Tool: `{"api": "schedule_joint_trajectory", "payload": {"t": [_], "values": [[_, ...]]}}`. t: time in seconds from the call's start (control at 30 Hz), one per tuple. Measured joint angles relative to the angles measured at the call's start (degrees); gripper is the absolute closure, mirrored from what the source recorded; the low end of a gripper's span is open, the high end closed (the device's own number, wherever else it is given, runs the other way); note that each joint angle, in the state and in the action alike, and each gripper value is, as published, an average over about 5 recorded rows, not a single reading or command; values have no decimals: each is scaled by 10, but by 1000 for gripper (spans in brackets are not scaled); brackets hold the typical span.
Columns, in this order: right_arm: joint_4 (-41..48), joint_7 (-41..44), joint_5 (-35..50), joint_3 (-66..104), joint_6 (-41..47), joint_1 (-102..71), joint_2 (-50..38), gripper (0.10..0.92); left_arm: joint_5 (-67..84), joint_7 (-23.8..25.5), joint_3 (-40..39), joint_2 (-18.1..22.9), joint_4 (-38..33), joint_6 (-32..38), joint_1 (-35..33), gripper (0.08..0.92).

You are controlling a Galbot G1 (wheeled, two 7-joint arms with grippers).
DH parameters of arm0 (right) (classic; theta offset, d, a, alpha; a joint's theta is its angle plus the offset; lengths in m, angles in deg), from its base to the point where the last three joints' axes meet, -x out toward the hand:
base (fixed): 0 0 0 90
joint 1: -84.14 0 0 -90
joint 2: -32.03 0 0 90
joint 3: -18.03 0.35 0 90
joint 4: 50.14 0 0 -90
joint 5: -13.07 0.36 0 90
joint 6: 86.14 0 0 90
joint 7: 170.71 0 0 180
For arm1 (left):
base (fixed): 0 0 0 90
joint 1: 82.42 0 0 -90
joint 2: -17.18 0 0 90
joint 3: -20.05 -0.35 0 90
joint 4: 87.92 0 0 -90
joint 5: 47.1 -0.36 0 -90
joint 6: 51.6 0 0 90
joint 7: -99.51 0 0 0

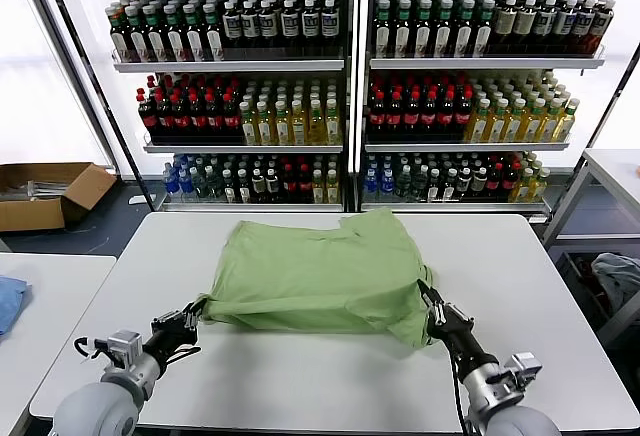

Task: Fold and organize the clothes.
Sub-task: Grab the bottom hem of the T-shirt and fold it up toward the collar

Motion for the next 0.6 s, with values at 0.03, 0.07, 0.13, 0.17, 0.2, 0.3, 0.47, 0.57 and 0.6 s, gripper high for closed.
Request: {"api": "schedule_joint_trajectory", "payload": {"t": [0.03,0.07,0.13,0.17,0.2,0.3,0.47,0.57,0.6], "values": [[9,-2,0,-5,2,11,-2,919,1,0,-5,-1,8,-3,10,902],[19,-3,-1,-10,5,21,-4,919,2,-1,-11,-1,16,-5,20,898],[38,-6,-5,-20,11,42,-8,902,2,-2,-21,-1,33,-10,39,864],[48,-7,-8,-25,14,51,-9,888,3,-3,-26,0,42,-13,49,843],[57,-8,-13,-30,17,61,-11,867,3,-5,-31,1,50,-14,58,817],[80,-11,-29,-40,28,85,-13,785,6,-11,-39,5,70,-20,79,731],[107,-20,-51,-44,42,111,-15,637,15,-23,-41,4,85,-31,97,584],[115,-25,-61,-41,46,117,-18,551,19,-28,-37,0,86,-35,100,497],[116,-26,-64,-39,47,118,-19,525,20,-29,-35,-1,85,-35,99,471]]}}
